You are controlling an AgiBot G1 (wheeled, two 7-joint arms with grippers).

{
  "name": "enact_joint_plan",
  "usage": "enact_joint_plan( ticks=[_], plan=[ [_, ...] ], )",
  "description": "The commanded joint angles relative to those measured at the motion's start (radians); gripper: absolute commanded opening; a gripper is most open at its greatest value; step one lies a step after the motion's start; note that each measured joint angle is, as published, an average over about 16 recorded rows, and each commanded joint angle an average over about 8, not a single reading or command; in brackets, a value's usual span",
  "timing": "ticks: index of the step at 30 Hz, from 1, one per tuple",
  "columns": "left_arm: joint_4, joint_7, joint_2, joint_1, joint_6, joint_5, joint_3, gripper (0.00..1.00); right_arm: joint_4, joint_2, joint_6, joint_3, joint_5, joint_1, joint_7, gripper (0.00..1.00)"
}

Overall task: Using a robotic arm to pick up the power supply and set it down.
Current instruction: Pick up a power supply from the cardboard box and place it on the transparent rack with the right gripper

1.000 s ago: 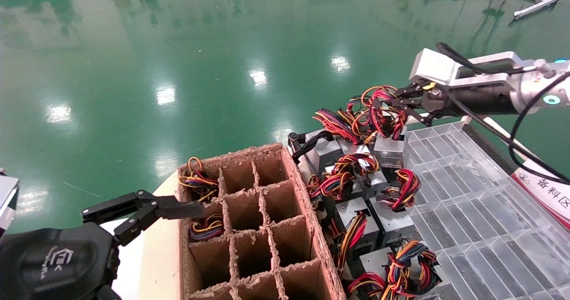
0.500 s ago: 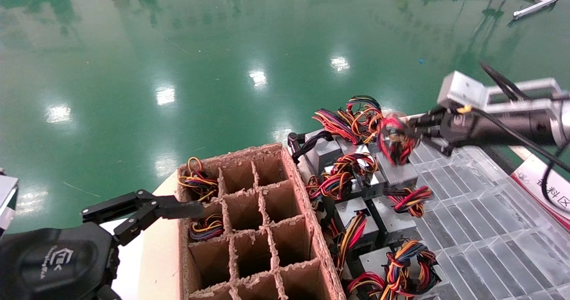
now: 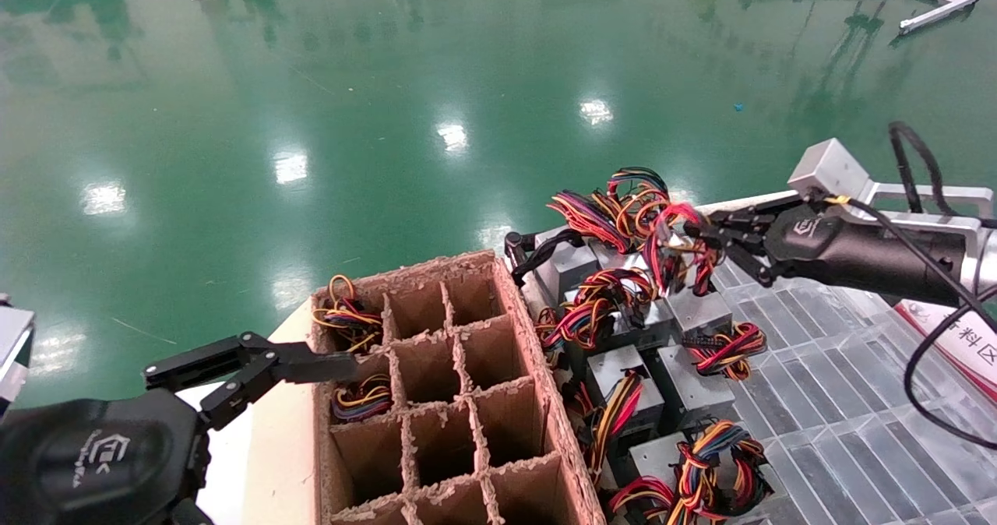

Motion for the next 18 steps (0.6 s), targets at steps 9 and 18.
enact_joint_plan(
  ticks=[9,18],
  plan=[
    [0.000,0.000,0.000,0.000,0.000,0.000,0.000,1.00,0.006,-0.004,0.064,0.092,0.131,-0.108,-0.021,0.00],
    [0.000,0.000,0.000,0.000,0.000,0.000,0.000,1.00,0.014,-0.007,0.098,0.173,0.248,-0.195,-0.067,0.00]
  ],
)
